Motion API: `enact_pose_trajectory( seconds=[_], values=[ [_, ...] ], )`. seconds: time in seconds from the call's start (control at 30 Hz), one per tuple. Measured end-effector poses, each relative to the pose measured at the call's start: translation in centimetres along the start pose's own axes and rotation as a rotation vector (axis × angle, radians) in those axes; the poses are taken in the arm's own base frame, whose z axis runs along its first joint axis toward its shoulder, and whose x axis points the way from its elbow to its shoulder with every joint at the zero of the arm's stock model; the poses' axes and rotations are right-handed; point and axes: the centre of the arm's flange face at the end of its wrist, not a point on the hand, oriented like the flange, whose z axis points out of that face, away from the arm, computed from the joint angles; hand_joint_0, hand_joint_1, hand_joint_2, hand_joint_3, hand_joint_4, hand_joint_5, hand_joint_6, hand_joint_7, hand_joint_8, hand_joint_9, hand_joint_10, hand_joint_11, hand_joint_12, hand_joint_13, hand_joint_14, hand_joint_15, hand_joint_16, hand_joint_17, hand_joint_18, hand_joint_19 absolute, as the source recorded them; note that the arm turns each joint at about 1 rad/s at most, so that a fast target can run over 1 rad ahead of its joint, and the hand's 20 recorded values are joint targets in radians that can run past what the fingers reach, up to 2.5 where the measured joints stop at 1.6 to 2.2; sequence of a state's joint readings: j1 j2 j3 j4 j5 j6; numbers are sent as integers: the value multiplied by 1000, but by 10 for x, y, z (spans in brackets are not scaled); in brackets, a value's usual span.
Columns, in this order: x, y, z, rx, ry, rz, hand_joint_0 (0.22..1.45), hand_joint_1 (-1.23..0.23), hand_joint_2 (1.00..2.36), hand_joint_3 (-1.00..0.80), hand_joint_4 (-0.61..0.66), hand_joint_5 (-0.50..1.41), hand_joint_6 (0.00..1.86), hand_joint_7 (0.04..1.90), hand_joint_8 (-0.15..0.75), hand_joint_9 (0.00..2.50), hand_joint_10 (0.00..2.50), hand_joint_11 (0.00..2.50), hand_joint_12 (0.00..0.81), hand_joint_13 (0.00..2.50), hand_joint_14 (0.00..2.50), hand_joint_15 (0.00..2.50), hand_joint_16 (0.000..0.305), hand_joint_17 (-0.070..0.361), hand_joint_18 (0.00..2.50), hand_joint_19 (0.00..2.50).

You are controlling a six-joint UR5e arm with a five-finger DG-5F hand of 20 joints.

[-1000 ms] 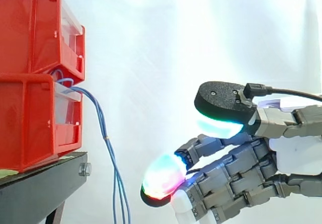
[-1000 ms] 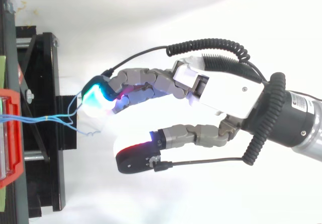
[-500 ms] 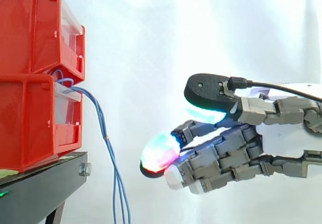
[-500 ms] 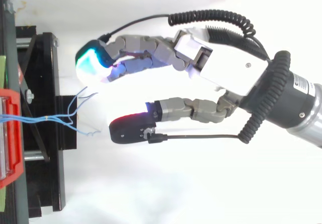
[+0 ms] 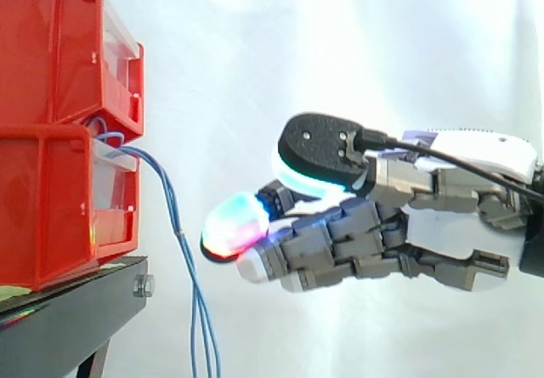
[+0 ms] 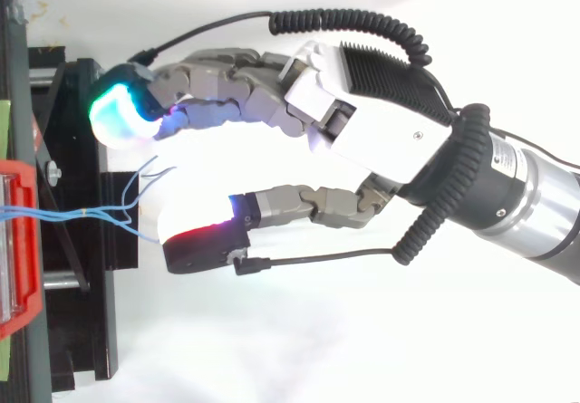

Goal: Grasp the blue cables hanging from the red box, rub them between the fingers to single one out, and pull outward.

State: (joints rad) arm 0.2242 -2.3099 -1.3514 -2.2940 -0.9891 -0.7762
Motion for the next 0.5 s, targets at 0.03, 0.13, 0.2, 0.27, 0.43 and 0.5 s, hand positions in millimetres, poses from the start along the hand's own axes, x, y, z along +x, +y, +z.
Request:
enact_pose_trajectory(
  seconds=[0.03,0.13,0.2,0.27,0.43,0.5],
  values=[
    [1,1,1,-8,-9,-3,532,-555,1002,-468,247,-192,502,726,227,692,8,259,343,452,10,274,44,99,362,315],
    [6,0,2,-28,-25,-7,532,-554,1003,-466,247,-191,502,726,225,695,8,257,343,457,11,275,44,99,366,322],
    [13,-5,1,-34,-27,-6,533,-554,1002,-466,250,-191,502,726,224,697,8,262,344,461,13,286,44,99,373,325],
    [22,-11,-1,-40,-27,5,534,-554,1002,-464,249,-191,502,726,224,697,8,258,343,465,11,284,44,99,374,329],
    [42,-23,-7,-43,-17,46,535,-553,1003,-465,251,-190,502,728,225,697,8,265,342,469,11,283,44,99,379,336],
    [47,-24,-10,-37,-6,53,536,-553,1002,-464,252,-190,502,724,224,697,8,259,343,469,11,289,44,99,380,336]
  ],
)
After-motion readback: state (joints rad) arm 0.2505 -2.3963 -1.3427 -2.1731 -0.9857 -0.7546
